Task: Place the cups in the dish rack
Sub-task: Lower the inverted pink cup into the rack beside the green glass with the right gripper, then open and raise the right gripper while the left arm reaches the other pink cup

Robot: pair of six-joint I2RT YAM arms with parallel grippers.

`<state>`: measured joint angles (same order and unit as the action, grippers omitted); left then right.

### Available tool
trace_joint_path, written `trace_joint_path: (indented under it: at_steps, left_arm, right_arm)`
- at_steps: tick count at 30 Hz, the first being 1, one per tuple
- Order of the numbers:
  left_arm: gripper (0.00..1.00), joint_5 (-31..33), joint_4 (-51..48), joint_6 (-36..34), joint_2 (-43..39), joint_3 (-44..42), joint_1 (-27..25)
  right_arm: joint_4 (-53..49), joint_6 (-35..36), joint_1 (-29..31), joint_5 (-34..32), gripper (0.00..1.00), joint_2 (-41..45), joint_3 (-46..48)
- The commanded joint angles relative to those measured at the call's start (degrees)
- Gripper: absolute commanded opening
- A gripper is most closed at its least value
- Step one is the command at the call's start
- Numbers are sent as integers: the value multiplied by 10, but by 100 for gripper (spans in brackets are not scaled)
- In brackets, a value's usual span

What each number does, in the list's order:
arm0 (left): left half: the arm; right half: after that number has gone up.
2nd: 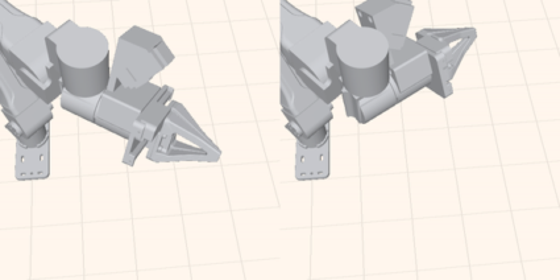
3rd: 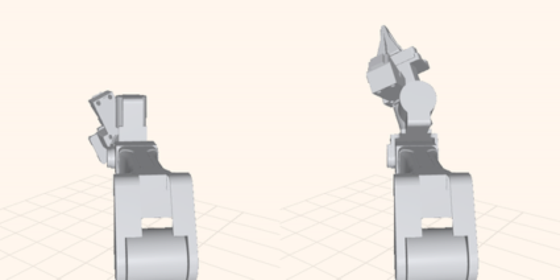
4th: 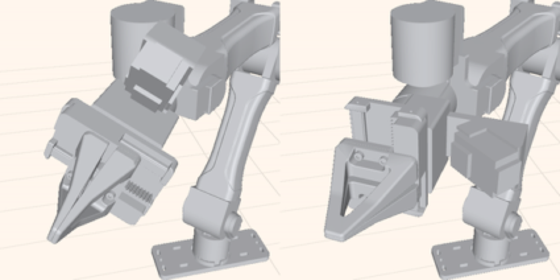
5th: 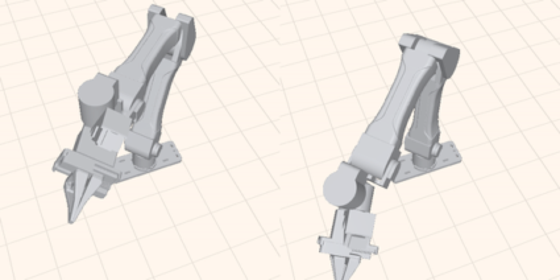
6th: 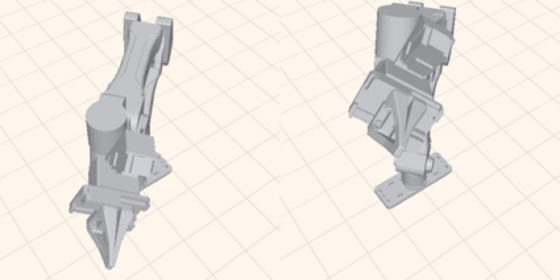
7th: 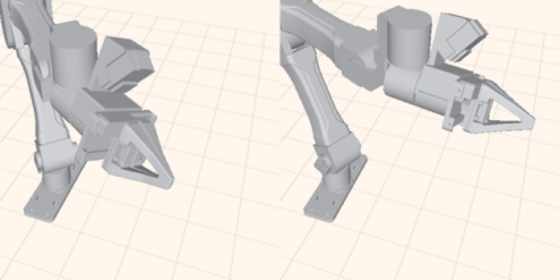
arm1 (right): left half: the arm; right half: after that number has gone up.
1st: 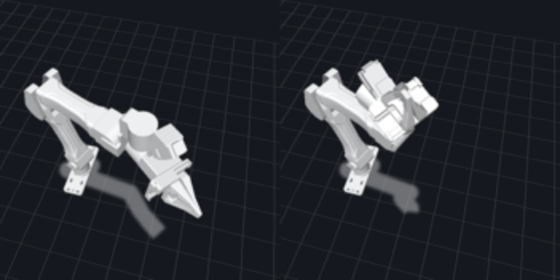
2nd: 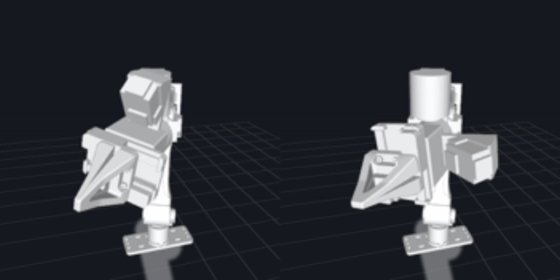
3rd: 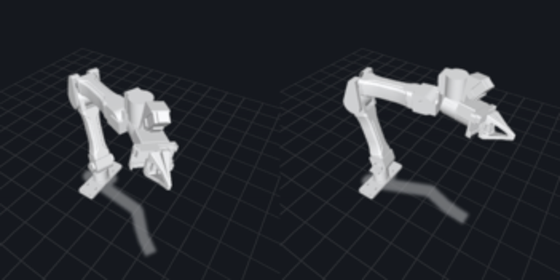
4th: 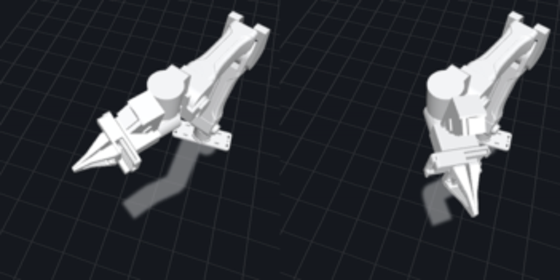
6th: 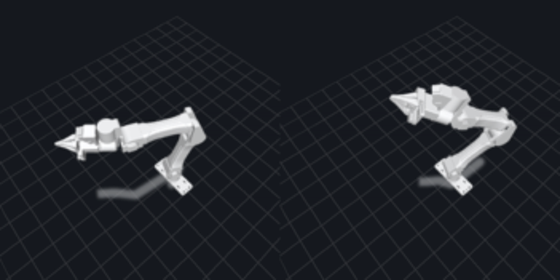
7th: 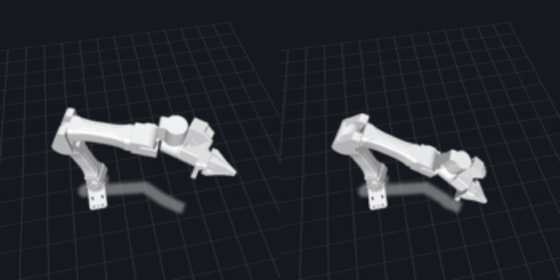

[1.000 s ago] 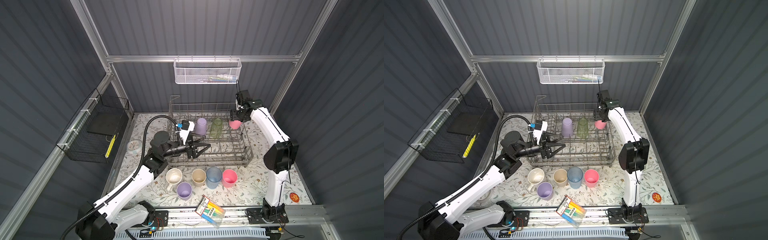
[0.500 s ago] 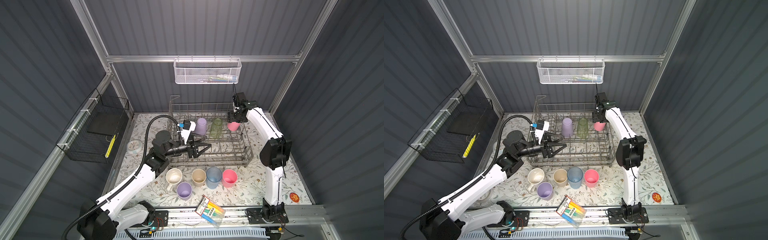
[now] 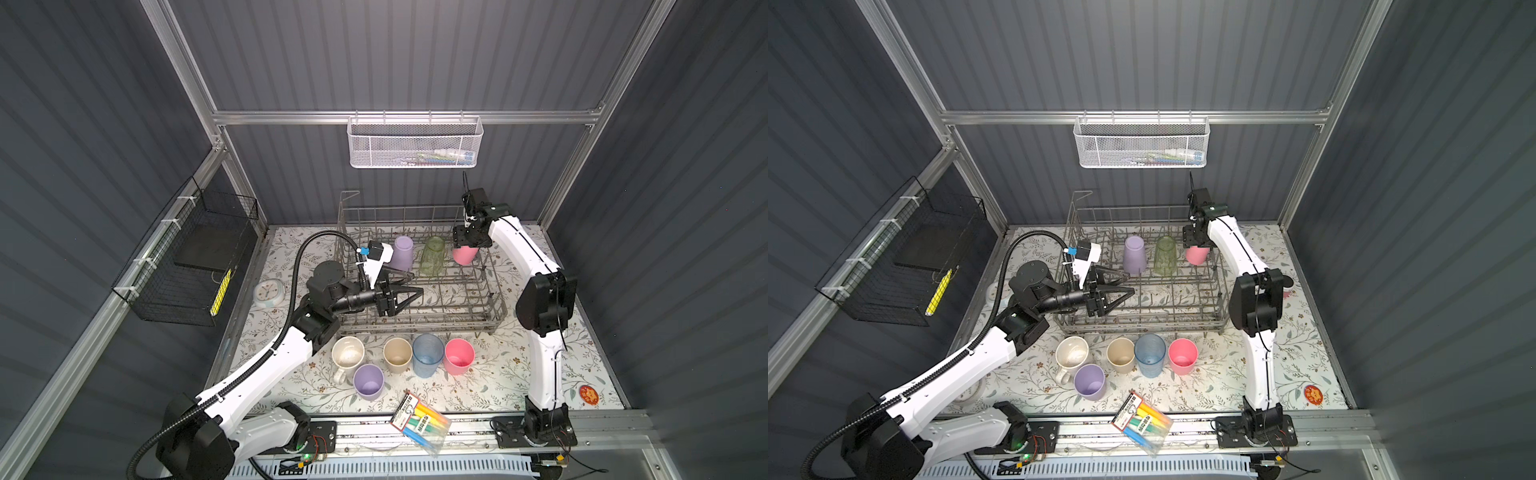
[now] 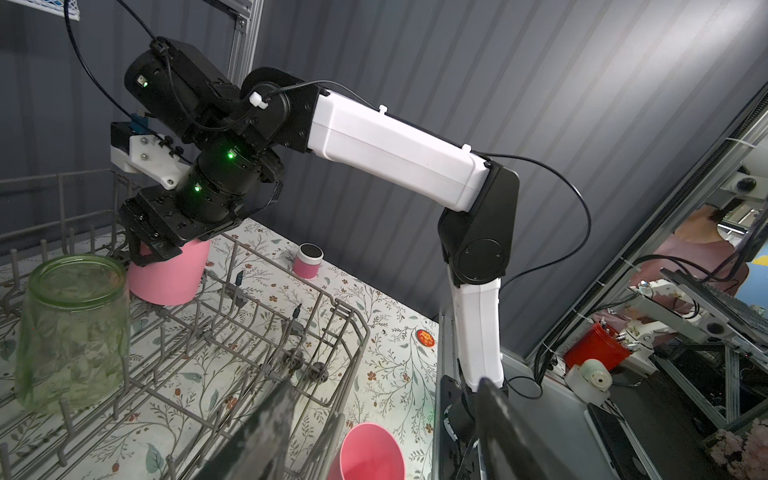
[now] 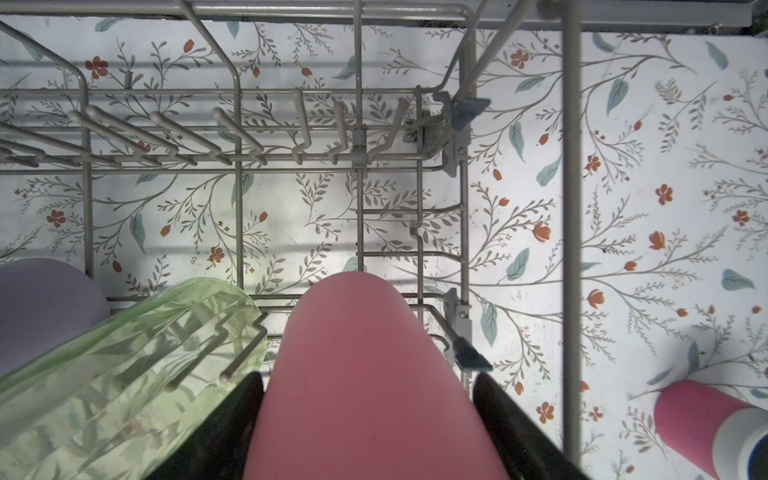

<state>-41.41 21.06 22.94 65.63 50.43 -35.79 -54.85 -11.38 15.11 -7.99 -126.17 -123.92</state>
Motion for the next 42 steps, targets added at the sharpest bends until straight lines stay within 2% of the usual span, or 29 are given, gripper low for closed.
trace_joint_path:
  at_steps: [1,22,33,42]
  left_arm:
    - [69,-11,17,0,6,-4,4]
    - [69,-12,19,2,6,-12,4]
    - [69,-8,6,-3,-2,-9,4]
    - [69,9,-45,-28,-26,6,4]
  right_arm:
    - [4,-8,6,1,54,-20,-16]
    - [11,-22,7,-4,93,-33,-16]
    - [26,-30,7,-9,97,34,3]
    - [63,-43,-1,-12,98,175,86]
